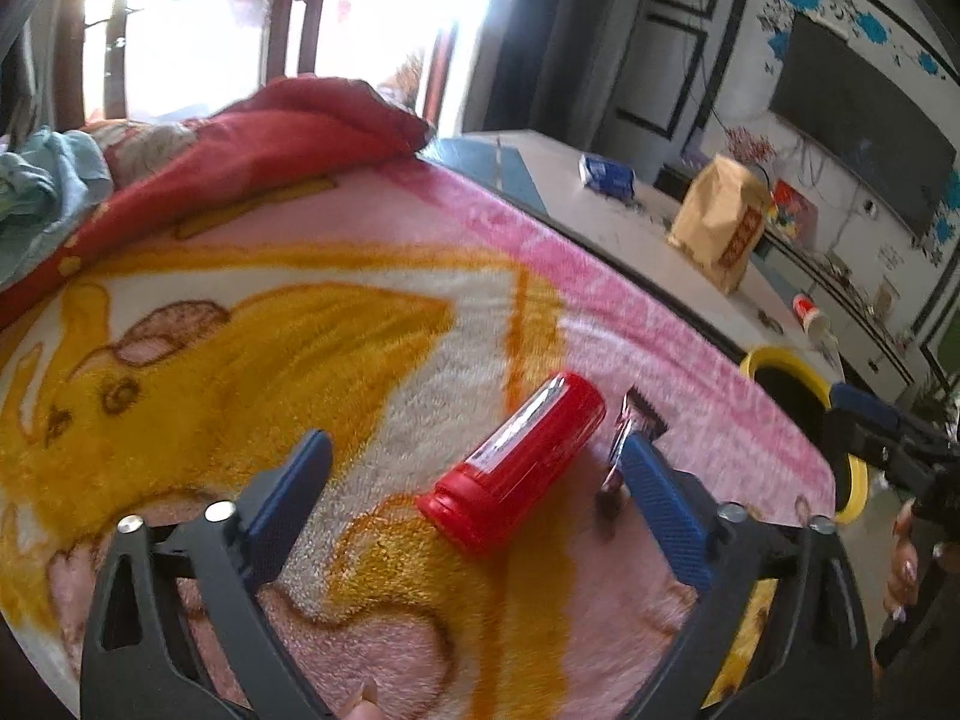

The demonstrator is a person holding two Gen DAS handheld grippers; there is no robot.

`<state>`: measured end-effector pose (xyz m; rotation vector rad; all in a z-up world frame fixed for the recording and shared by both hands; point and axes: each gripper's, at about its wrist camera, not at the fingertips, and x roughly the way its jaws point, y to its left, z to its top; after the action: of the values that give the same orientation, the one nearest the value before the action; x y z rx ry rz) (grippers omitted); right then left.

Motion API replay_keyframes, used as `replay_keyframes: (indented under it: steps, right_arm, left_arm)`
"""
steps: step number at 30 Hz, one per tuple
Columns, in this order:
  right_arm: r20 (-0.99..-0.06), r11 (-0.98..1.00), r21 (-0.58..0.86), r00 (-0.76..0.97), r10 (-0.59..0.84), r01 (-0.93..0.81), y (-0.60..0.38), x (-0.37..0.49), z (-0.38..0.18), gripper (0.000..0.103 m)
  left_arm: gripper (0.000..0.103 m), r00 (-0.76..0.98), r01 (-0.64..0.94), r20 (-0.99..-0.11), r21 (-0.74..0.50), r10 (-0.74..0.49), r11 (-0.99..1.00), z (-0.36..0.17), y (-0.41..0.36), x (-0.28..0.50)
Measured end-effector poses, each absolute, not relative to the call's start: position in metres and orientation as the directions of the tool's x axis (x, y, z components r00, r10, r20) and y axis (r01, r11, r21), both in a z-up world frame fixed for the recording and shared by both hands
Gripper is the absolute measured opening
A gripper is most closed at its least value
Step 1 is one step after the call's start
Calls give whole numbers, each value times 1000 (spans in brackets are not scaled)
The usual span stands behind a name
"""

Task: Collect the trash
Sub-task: 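Move both grippers back to the red tube and chocolate bar, then grasp the red candy tube with the left gripper while the right grasps the chocolate bar, then carry the red candy tube and chocolate bar over the bin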

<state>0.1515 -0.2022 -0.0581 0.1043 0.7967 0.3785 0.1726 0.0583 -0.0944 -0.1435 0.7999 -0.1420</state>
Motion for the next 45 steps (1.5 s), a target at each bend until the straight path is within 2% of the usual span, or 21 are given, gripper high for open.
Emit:
replay_keyframes:
  steps: [3, 10, 13, 16, 17, 18, 22, 25, 27, 29, 31, 34, 45]
  right_arm:
    - [-688, 926, 239, 623, 373, -291, -198, 156, -62, 83]
    - [-709, 915, 280, 580, 401, -289, -183, 171, -72, 83]
    - [-719, 907, 303, 554, 420, -294, -172, 179, -77, 83]
    - [-729, 902, 315, 533, 430, -296, -161, 187, -82, 83]
    - [-732, 900, 319, 526, 433, -297, -157, 189, -83, 81]
    - [-735, 897, 324, 516, 440, -301, -152, 192, -85, 80]
    - [-750, 889, 339, 482, 452, -307, -138, 200, -94, 75]
    - [-764, 884, 355, 451, 462, -304, -129, 205, -100, 67]
    - [-772, 883, 360, 435, 463, -302, -124, 206, -104, 57]
    - [-771, 886, 349, 445, 457, -306, -121, 203, -105, 51]
    - [-765, 879, 357, 442, 469, -315, -122, 202, -106, 35]
    - [-755, 867, 392, 431, 495, -308, -127, 200, -106, 23]
    - [-722, 875, 399, 495, 484, -274, -169, 188, -87, 18]
  left_arm:
    - [77, 661, 90, -727, -167, -184, 982, -100, 58, 180]
    - [69, 601, 141, -754, -227, -265, 964, -114, 58, 191]
    - [62, 591, 151, -754, -248, -288, 957, -118, 57, 193]
    - [42, 588, 150, -757, -243, -284, 958, -120, 53, 190]
    - [32, 587, 146, -759, -241, -280, 959, -121, 54, 189]
    - [28, 587, 139, -760, -245, -280, 959, -122, 56, 189]
    - [27, 594, 109, -748, -289, -296, 951, -123, 66, 182]
    - [27, 610, 80, -739, -303, -287, 950, -120, 71, 175]
    - [27, 622, 66, -732, -304, -278, 950, -118, 74, 171]
    - [27, 638, 55, -722, -306, -269, 950, -113, 76, 167]
    - [27, 647, 51, -711, -320, -275, 946, -109, 78, 165]
    - [27, 657, 58, -700, -326, -282, 944, -102, 76, 163]
    - [27, 663, 148, -662, -341, -349, 928, -81, 39, 159]
